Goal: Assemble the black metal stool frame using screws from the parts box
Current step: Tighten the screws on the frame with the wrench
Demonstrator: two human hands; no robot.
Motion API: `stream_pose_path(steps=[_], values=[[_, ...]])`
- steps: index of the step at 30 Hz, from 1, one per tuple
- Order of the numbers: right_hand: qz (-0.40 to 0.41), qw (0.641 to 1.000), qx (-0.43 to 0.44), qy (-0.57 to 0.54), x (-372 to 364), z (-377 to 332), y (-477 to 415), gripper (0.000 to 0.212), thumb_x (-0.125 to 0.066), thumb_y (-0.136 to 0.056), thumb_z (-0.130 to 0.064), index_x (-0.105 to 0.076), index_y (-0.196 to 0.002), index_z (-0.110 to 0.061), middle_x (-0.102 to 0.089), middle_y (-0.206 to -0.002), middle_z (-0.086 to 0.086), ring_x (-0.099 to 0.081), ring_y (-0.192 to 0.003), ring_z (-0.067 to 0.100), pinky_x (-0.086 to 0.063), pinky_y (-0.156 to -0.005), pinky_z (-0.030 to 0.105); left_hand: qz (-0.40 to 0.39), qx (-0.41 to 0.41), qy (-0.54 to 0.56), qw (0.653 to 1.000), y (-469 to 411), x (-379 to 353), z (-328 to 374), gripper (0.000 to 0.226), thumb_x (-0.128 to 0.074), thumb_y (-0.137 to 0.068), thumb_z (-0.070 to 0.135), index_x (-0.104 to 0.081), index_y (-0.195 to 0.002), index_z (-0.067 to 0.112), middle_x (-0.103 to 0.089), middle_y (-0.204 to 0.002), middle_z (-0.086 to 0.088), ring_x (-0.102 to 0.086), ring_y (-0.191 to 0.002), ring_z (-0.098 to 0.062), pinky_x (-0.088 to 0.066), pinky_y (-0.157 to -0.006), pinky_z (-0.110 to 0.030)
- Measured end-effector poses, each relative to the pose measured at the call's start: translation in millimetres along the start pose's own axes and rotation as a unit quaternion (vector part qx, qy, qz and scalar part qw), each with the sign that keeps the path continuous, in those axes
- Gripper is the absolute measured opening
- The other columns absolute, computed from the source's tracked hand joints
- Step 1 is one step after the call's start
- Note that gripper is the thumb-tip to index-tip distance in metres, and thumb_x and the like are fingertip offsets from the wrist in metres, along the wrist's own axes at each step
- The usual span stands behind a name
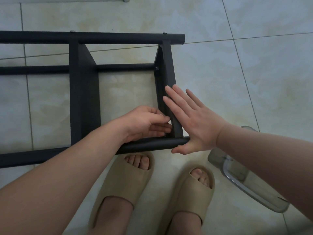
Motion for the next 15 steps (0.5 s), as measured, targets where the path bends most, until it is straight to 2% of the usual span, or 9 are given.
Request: stream_pose_path(steps=[6,11,15], values=[[0.009,1.000,0.002,-0.004,0.6,-0.2,0.1,0.127,-0.044,-0.075,-0.089,-0.015,-0.159,0.002,-0.003,-0.168,0.020,0.002,-0.156,0.035,-0.014,-0.124,0.058,0.015,-0.023,-0.017,0.999,-0.1,0.5,4.2,0.008,-0.066,-0.095,0.016,-0.064,-0.087,0.013,-0.075,-0.081,-0.007,-0.074,-0.074,-0.016,-0.056,-0.062,-0.024],[0.015,1.000,0.004,-0.008,0.4,0.2,0.2,0.127,-0.044,-0.075,-0.089,-0.016,-0.159,0.002,-0.003,-0.168,0.020,0.002,-0.156,0.035,-0.015,-0.124,0.058,0.017,-0.053,-0.077,0.996,-1.8,-2.0,9.5,0.011,-0.060,-0.100,0.021,-0.068,-0.096,0.013,-0.075,-0.084,-0.004,-0.073,-0.079,-0.013,-0.056,-0.068,-0.024],[0.015,1.000,0.003,-0.007,0.1,0.4,0.1,0.128,-0.044,-0.074,-0.090,-0.015,-0.159,0.001,-0.002,-0.168,0.019,0.003,-0.156,0.034,-0.014,-0.124,0.057,0.008,-0.045,-0.057,0.997,-2.1,-3.2,7.0,0.012,-0.061,-0.098,0.018,-0.069,-0.090,0.014,-0.073,-0.080,-0.002,-0.070,-0.073,-0.011,-0.055,-0.066,-0.024]])
Point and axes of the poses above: each hand's wrist, its own y-axis away from the middle knuckle, its own x-axis out of the back of the hand, z = x × y, the point moved 9 cm from there along -y, towards the middle knuckle
